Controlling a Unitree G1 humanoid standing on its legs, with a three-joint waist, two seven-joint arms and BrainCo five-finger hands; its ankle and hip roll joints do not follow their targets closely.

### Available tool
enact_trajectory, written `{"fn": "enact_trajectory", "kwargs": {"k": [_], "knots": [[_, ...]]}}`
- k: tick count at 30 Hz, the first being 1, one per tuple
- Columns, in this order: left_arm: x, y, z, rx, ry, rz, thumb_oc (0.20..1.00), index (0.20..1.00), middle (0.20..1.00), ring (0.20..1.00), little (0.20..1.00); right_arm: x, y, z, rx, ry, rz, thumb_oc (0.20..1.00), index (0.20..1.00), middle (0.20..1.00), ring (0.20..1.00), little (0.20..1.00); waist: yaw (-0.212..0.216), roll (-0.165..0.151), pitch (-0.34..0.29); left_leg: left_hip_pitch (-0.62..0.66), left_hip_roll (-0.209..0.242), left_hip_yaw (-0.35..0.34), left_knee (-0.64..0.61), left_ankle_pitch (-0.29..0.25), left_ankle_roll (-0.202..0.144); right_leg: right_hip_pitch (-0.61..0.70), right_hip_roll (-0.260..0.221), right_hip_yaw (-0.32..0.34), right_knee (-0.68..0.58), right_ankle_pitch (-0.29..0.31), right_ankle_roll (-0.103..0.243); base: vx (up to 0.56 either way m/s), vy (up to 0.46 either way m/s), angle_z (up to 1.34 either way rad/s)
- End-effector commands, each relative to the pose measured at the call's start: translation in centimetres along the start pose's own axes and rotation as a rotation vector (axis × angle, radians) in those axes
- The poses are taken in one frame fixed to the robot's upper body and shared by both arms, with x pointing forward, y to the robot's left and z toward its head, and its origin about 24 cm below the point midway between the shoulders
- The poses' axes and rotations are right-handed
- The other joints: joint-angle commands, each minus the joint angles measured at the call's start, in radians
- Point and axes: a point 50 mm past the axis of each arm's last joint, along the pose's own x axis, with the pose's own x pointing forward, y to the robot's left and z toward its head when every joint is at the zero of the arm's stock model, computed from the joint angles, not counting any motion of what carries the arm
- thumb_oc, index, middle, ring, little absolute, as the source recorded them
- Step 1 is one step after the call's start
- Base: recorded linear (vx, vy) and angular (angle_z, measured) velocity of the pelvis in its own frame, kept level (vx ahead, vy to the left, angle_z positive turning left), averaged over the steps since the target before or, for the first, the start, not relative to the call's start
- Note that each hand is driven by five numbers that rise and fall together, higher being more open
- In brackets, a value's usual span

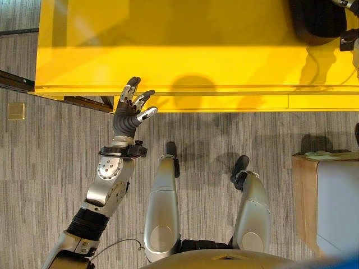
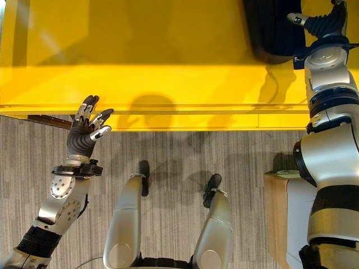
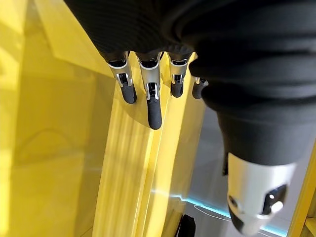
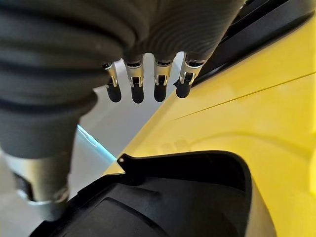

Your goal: Move parts from the plastic box to the shelf.

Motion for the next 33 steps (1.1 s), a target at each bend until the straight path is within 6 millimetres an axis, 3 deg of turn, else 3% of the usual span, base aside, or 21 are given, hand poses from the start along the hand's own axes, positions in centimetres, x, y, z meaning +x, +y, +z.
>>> {"fn": "enact_trajectory", "kwargs": {"k": [1,20,33], "knots": [[-1.3,0.4,-1.3,0.022,0.070,-0.001,1.000,1.000,1.000,1.000,1.000,0.6,-2.6,3.1,0.024,-0.115,-0.090,1.000,1.000,1.000,1.000,1.000,-0.002,0.002,-0.035,0.002,0.052,-0.099,-0.068,0.017,-0.064,0.067,0.003,-0.006,0.146,-0.146,-0.013,0.00,0.000,0.00],[-1.6,0.2,-1.5,0.024,0.093,-0.025,1.000,1.000,1.000,1.000,1.000,0.5,-2.5,1.2,0.061,-0.039,-0.095,1.000,1.000,1.000,1.000,1.000,-0.006,0.012,-0.014,-0.005,0.052,-0.093,-0.069,0.028,-0.064,0.052,0.008,0.002,0.146,-0.141,-0.016,0.00,-0.001,0.00],[-1.7,0.3,-1.8,0.029,0.105,-0.022,1.000,1.000,1.000,1.000,1.000,0.0,-0.1,0.6,0.205,-0.039,-0.019,1.000,1.000,1.000,1.000,1.000,-0.003,0.027,0.006,-0.030,0.048,-0.096,-0.061,0.034,-0.063,0.028,0.007,0.005,0.160,-0.142,-0.017,0.00,0.000,0.00]]}}
